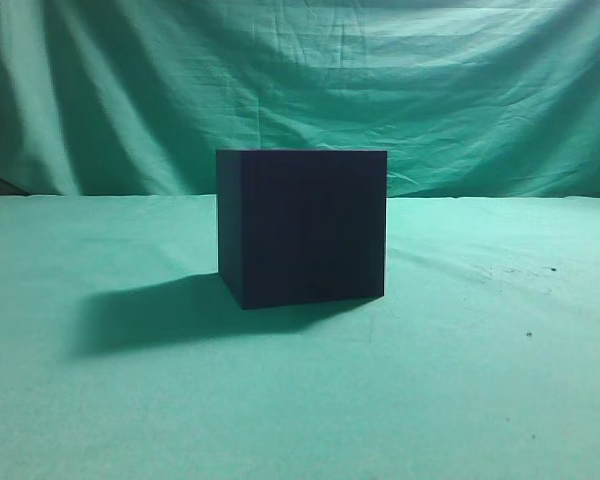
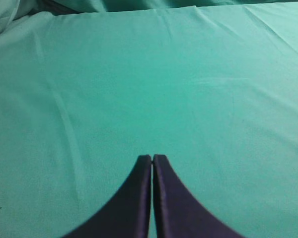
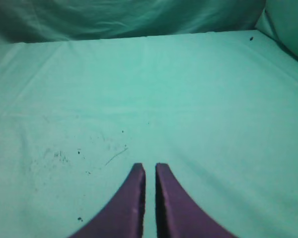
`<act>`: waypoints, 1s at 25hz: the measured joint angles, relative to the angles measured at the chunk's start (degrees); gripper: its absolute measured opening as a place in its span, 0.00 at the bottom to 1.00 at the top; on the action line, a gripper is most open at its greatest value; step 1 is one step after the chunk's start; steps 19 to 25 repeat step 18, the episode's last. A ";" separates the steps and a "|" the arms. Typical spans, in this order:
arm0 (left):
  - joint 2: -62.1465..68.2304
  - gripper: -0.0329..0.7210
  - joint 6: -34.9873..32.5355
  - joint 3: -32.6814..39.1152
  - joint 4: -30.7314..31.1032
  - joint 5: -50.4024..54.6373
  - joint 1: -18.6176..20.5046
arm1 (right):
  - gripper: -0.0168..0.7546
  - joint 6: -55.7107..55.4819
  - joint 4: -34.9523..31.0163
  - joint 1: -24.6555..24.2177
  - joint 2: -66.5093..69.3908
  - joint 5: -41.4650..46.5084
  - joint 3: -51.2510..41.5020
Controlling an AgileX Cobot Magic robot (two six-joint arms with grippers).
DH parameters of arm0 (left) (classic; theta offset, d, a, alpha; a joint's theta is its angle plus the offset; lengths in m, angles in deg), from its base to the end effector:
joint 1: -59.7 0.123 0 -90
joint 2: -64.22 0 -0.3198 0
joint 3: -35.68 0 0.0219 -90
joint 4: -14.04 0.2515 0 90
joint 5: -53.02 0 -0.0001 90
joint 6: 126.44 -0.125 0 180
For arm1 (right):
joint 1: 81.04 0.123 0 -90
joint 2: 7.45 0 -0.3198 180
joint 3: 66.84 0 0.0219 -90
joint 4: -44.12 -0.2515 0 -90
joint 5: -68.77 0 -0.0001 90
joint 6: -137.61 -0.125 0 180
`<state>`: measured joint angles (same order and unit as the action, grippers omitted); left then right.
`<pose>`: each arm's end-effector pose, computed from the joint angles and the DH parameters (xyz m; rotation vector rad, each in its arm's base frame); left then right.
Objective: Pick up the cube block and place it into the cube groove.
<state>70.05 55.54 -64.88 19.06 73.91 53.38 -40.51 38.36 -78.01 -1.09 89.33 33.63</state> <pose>0.0508 -0.0017 0.1633 0.1241 1.8473 -0.0150 0.0510 0.0071 0.1630 -0.0166 1.8575 0.1121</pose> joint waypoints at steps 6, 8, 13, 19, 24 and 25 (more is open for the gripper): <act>0.00 0.04 0.00 0.00 0.00 0.00 0.00 | 0.08 1.43 0.11 0.00 0.00 2.03 -0.12; 0.00 0.04 0.00 0.00 0.00 0.00 0.00 | 0.08 1.52 0.11 0.00 0.00 2.03 -0.15; 0.00 0.04 0.00 0.00 0.00 0.00 0.00 | 0.08 1.52 0.11 0.00 0.00 2.03 -0.15; 0.00 0.04 0.00 0.00 0.00 0.00 0.00 | 0.08 1.52 0.11 0.00 0.00 2.03 -0.15; 0.00 0.04 0.00 0.00 0.00 0.00 0.00 | 0.08 1.52 0.11 0.00 0.00 2.03 -0.15; 0.00 0.04 0.00 0.00 0.00 0.00 0.00 | 0.08 1.52 0.11 0.00 0.00 2.03 -0.15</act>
